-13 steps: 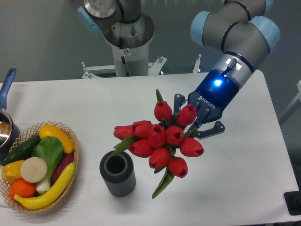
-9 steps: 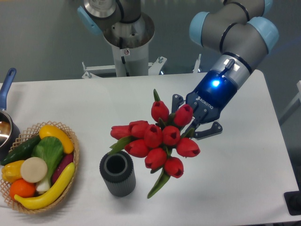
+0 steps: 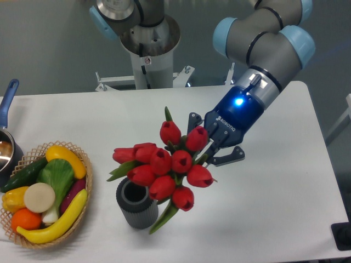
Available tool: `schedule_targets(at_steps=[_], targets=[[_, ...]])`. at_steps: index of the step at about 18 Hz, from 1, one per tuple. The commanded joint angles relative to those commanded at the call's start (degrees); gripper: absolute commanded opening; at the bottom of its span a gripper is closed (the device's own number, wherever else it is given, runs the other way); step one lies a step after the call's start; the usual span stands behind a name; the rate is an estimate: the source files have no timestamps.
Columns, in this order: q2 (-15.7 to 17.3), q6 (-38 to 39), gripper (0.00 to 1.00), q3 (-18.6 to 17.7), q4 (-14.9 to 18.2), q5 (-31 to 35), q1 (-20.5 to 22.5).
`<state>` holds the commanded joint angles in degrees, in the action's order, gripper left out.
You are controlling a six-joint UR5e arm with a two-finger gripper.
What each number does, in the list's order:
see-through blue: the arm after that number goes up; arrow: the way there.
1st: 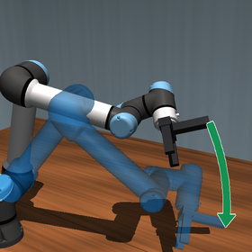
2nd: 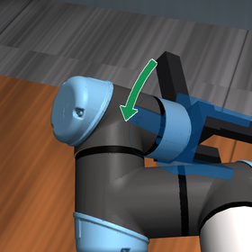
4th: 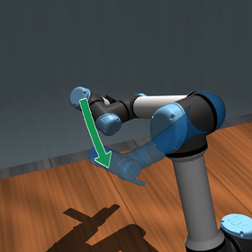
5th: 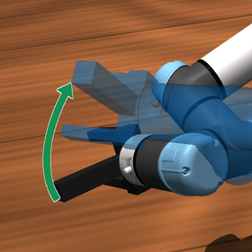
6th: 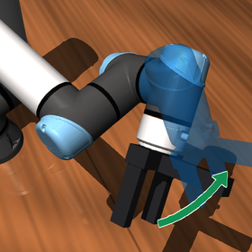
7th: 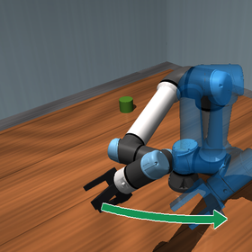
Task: Insert the flowers into the vase
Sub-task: 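Move the held red tulips over the dark grey vase, then lower the tulip stems down into the dark grey vase opening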
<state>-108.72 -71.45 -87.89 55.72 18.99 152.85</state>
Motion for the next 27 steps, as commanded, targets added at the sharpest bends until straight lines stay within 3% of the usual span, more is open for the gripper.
schedule_targets(at_steps=[4,7,11,19,27], targets=[[-0.2,-0.3,0.15,-0.8,-0.2,-3.9,-1.2],[-0.4,-0.4,0.15,-2.2,-2.2,-5.4,-2.1],[-1.4,-0.1,0.15,-2.7,-2.6,-11.9,-3.3],[-1.6,-0.4,0.15,-6.0,-2.7,-12.1,-6.0],[-2.2,-0.5,0.15,-7.0,-2.8,-12.1,-6.6]])
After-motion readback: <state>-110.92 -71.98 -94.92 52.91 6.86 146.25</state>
